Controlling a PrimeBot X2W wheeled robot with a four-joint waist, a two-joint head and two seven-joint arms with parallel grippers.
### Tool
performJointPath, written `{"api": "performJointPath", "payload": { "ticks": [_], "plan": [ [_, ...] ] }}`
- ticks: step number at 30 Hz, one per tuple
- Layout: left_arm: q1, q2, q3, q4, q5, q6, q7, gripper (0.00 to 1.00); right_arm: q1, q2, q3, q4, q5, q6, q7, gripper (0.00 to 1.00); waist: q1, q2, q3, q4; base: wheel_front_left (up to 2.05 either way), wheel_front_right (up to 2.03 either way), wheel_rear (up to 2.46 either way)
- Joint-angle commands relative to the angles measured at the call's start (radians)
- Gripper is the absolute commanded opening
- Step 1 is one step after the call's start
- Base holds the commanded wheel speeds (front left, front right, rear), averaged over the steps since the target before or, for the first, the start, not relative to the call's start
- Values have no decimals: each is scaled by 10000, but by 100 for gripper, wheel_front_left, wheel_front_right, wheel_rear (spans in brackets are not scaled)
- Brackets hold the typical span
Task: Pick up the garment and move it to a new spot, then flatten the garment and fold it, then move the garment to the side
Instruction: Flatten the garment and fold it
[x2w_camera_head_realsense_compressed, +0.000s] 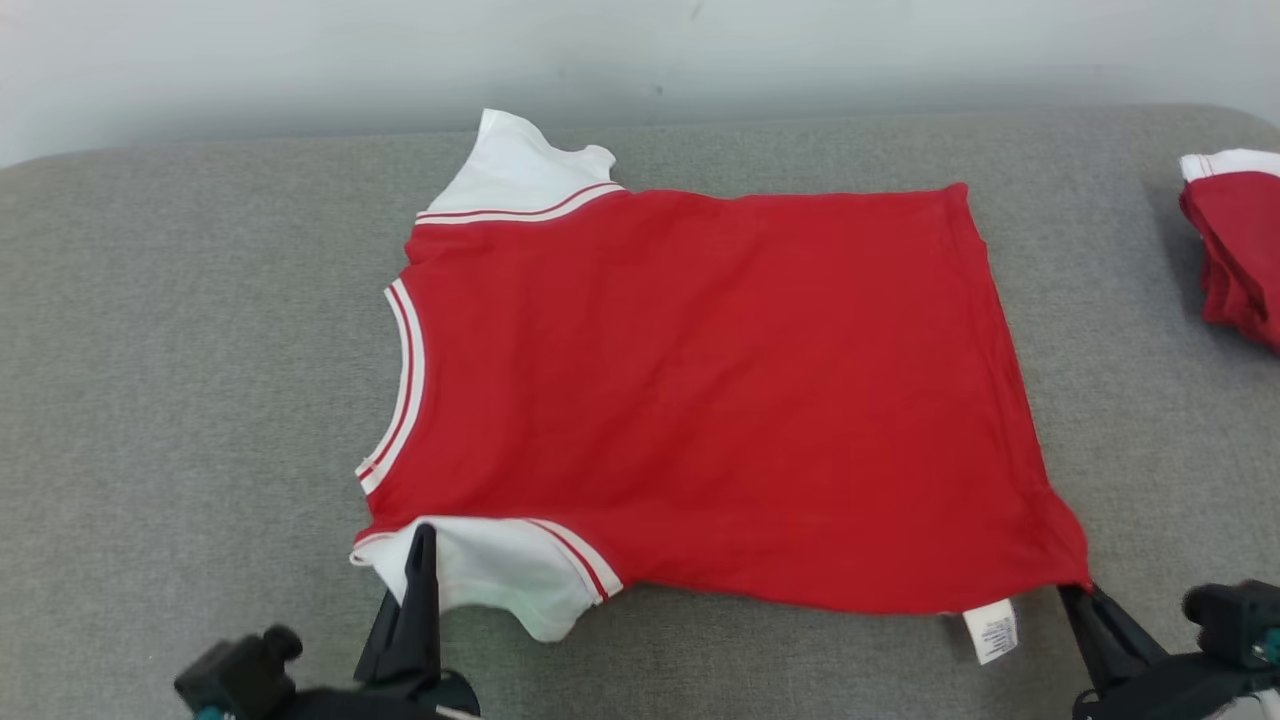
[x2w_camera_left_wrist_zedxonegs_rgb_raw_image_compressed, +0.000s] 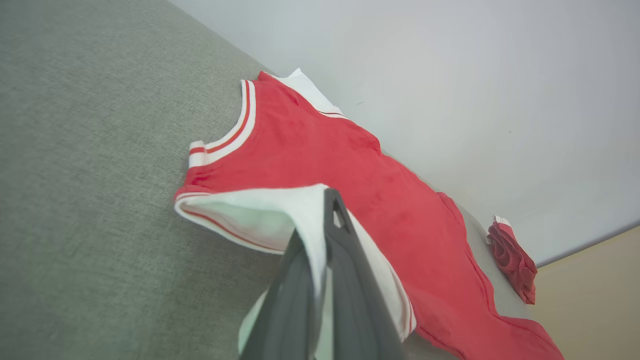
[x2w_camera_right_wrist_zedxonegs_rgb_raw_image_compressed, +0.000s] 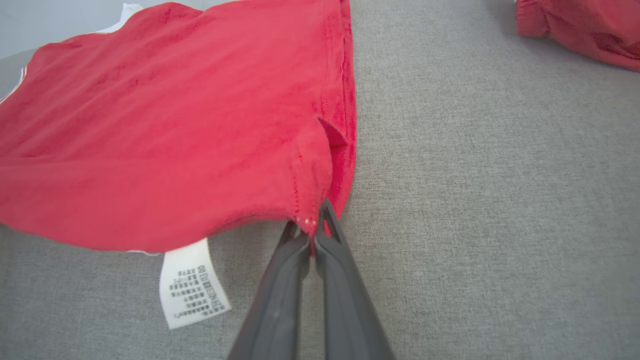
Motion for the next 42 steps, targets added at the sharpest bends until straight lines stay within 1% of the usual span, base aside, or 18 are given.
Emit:
{"api": "performJointPath", "payload": {
  "ticks": [1,6,13,18,20,24,25,26,27,28,32,37,42],
  "plan": [
    [-449,116,15,112,68,-90,176,0,-278,-80,189,67,28,-28,281,0,0,0,113,-165,0,0,0],
    [-1281,228,18,383,18,-182,562,0,-863,-135,356,222,336,-28,654,0,0,0,263,-278,0,0,0],
    [-2827,342,104,1255,-131,-298,1157,0,-2182,-399,648,778,818,-28,964,0,0,0,716,-481,0,0,0],
    [-3915,304,146,2194,-261,-442,1428,0,-3221,-576,887,1411,989,-28,1202,0,0,0,1012,-563,0,0,0],
    [-4490,257,140,2849,-253,-526,1492,0,-3851,-650,1080,1829,1016,-28,1231,0,0,0,1135,-582,0,0,0],
    [-5138,206,215,3726,-259,-626,1362,0,-4619,-708,1348,2451,1000,-28,1071,0,0,0,1200,-574,0,0,0],
    [-5265,192,246,3917,-261,-680,1297,0,-4811,-710,1403,2595,1008,-28,940,26,0,0,1202,-565,0,0,0],
    [-5376,171,273,4094,-251,-711,1221,0,-4942,-726,1478,2735,1010,-28,845,80,0,0,1192,-543,0,0,0],
    [-5463,201,255,4268,-153,-714,1151,59,-5027,-733,1542,2876,1014,-28,745,100,0,0,1175,-525,0,0,0],
    [-5532,231,230,4444,-69,-716,1050,100,-5123,-751,1629,3014,1022,-28,632,100,0,0,1153,-507,0,0,0],
    [-5494,244,204,4980,75,-885,653,100,-5196,-889,1834,3457,1054,-28,139,100,0,0,969,-422,0,0,0],
    [-4925,381,157,5280,253,-1033,146,100,-4693,-1069,1920,3904,1112,-28,-472,100,0,0,565,-309,0,0,0],
    [-4201,520,-72,5344,558,-981,-86,100,-4232,-996,1814,4181,1252,-28,-858,100,0,0,367,-229,0,0,0]
  ]
}}
